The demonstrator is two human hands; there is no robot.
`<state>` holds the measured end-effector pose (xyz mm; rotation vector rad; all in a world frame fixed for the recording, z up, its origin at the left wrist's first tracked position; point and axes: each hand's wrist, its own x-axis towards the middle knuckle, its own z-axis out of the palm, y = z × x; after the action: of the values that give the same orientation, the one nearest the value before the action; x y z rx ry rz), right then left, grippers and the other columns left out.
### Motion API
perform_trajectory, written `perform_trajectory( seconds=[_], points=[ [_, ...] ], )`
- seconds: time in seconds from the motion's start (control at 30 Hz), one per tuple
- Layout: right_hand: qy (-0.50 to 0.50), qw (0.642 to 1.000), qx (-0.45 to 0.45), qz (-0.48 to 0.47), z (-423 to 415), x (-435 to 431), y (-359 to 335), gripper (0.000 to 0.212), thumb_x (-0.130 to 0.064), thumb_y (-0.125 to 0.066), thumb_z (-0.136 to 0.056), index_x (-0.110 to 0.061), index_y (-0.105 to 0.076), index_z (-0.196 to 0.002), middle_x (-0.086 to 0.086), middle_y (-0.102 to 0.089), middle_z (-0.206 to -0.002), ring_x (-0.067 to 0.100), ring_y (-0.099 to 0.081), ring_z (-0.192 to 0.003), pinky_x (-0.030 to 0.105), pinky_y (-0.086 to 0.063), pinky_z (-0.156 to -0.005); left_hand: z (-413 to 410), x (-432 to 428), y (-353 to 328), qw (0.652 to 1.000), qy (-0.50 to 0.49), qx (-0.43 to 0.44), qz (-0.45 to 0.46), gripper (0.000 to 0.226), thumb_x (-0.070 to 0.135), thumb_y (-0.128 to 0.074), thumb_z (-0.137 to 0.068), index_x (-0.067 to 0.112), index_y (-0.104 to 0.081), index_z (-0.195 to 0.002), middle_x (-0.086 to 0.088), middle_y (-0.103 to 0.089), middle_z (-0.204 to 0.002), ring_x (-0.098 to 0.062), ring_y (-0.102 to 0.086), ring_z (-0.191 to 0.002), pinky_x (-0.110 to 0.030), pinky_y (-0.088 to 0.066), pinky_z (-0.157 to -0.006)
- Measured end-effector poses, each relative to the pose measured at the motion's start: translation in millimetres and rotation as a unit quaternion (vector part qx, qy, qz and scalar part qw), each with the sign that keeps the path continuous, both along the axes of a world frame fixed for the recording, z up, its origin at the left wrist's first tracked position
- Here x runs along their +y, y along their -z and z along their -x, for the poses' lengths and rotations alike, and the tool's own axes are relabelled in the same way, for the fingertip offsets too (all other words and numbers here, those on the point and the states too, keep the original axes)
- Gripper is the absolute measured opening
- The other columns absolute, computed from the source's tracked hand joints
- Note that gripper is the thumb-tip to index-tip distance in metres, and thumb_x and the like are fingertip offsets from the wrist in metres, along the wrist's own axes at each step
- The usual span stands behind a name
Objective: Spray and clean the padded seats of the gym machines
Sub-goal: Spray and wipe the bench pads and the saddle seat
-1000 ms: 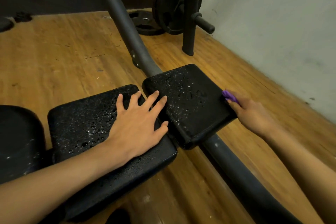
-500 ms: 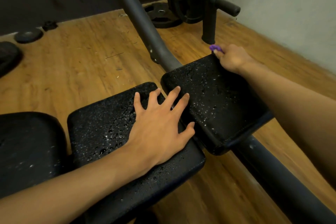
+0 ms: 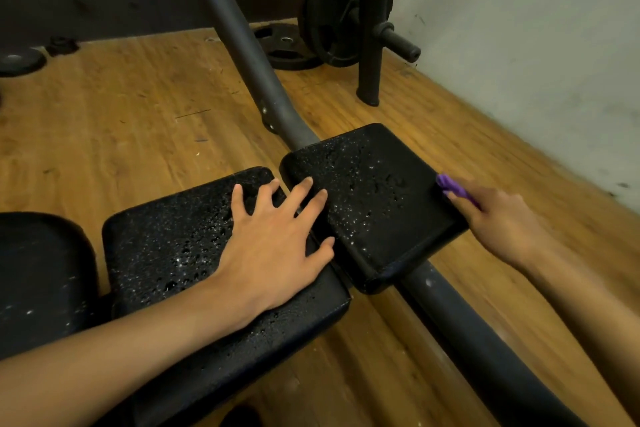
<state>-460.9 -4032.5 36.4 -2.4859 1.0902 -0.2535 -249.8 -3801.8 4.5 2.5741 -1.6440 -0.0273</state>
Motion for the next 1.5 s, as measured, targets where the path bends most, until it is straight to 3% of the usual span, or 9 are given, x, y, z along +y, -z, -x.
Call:
perform_trajectory(
  seconds=[0.17, 0.37, 0.57, 0.7, 0.77, 0.9, 1.17, 1.3, 1.5],
  points=[
    [-0.045, 0.992, 0.045, 0.106, -5, 9, 16, 0.055, -0.05, -0.032, -0.099, -0.033, -0.038, -0.151, -0.008, -0.034, -0.159, 0.021, -0.031, -0.148, 0.045, -0.034, -0.117, 0, -1, 1, 1.0, 0.0, -0.003, 0.006, 0.079, 0.074, -0.008, -0.088, 0.04, -0.017, -0.159, 0.012, -0.013, -0.168, -0.032, -0.017, -0.152, -0.072, -0.008, -0.119],
    [-0.157, 0.979, 0.099, 0.089, -74, -31, 6, 0.053, -0.038, -0.041, -0.104, -0.029, -0.031, -0.155, -0.008, -0.022, -0.164, 0.016, -0.013, -0.153, 0.038, -0.019, -0.121, 0, -3, 0, 1.0, 0.005, 0.002, 0.007, 0.08, 0.073, -0.012, -0.088, 0.038, -0.021, -0.159, 0.012, -0.015, -0.168, -0.033, -0.018, -0.151, -0.074, -0.009, -0.118],
    [-0.14, 0.984, 0.092, 0.056, -164, -44, 0, 0.053, -0.035, -0.033, -0.108, -0.019, -0.023, -0.158, 0.005, -0.019, -0.165, 0.024, -0.01, -0.154, 0.039, -0.011, -0.122, 0, -3, -1, 1.0, 0.005, 0.012, 0.017, 0.078, 0.073, -0.019, -0.088, 0.038, -0.026, -0.157, 0.012, -0.019, -0.167, -0.032, -0.021, -0.15, -0.074, -0.009, -0.117],
    [-0.098, 0.989, 0.113, 0.024, -166, -46, 4, 0.052, -0.048, -0.013, -0.107, -0.04, -0.015, -0.158, -0.002, -0.011, -0.167, 0.026, -0.005, -0.154, 0.059, 0.005, -0.12, -1, -2, -1, 1.0, 0.005, 0.01, 0.012, 0.077, 0.073, -0.021, -0.089, 0.039, -0.023, -0.157, 0.013, -0.017, -0.166, -0.032, -0.017, -0.151, -0.073, -0.008, -0.118],
    [-0.089, 0.984, 0.147, 0.045, -156, -43, 8, 0.053, -0.05, -0.017, -0.106, -0.042, -0.008, -0.158, -0.001, -0.006, -0.168, 0.029, -0.003, -0.154, 0.062, 0.003, -0.119, -2, -2, -1, 1.0, 0.004, 0.012, 0.01, 0.077, 0.073, -0.02, -0.088, 0.04, -0.021, -0.158, 0.013, -0.015, -0.166, -0.032, -0.015, -0.151, -0.072, -0.006, -0.119],
    [-0.097, 0.982, 0.143, 0.08, -113, -24, 9, 0.058, -0.045, -0.025, -0.107, -0.025, -0.014, -0.16, 0.01, -0.008, -0.168, 0.029, -0.007, -0.154, 0.047, -0.009, -0.124, -1, 0, -2, 1.0, 0.002, 0.019, 0.011, 0.078, 0.073, -0.016, -0.087, 0.04, -0.019, -0.158, 0.012, -0.013, -0.167, -0.031, -0.013, -0.152, -0.07, -0.005, -0.12],
    [-0.08, 0.987, 0.114, 0.08, -5, 25, 9, 0.061, -0.049, -0.023, -0.101, -0.028, -0.018, -0.158, -0.004, -0.008, -0.165, 0.012, 0.003, -0.153, 0.032, 0.002, -0.123, 1, 1, -3, 1.0, 0.004, 0.022, 0.011, 0.087, 0.079, -0.008, -0.081, 0.04, -0.014, -0.159, 0.011, -0.011, -0.169, -0.032, -0.012, -0.153, -0.07, -0.003, -0.12],
    [-0.082, 0.978, 0.15, 0.12, -24, 21, 8, 0.06, -0.043, -0.023, -0.104, -0.023, -0.014, -0.16, 0.003, -0.008, -0.167, 0.017, 0.003, -0.154, 0.03, 0.005, -0.121, 0, -1, -3, 1.0, 0.005, 0.017, 0.015, 0.086, 0.079, -0.01, -0.082, 0.04, -0.014, -0.159, 0.01, -0.011, -0.168, -0.033, -0.012, -0.152, -0.072, -0.004, -0.119],
    [-0.132, 0.977, 0.143, 0.086, -123, -22, 11, 0.058, -0.034, -0.028, -0.108, -0.011, -0.012, -0.159, 0.013, -0.008, -0.167, 0.03, 0.001, -0.154, 0.044, -0.002, -0.124, 0, -1, -1, 1.0, 0.004, 0.016, 0.022, 0.083, 0.076, -0.016, -0.084, 0.038, -0.02, -0.158, 0.009, -0.015, -0.167, -0.033, -0.015, -0.151, -0.072, -0.005, -0.118]
  ],
)
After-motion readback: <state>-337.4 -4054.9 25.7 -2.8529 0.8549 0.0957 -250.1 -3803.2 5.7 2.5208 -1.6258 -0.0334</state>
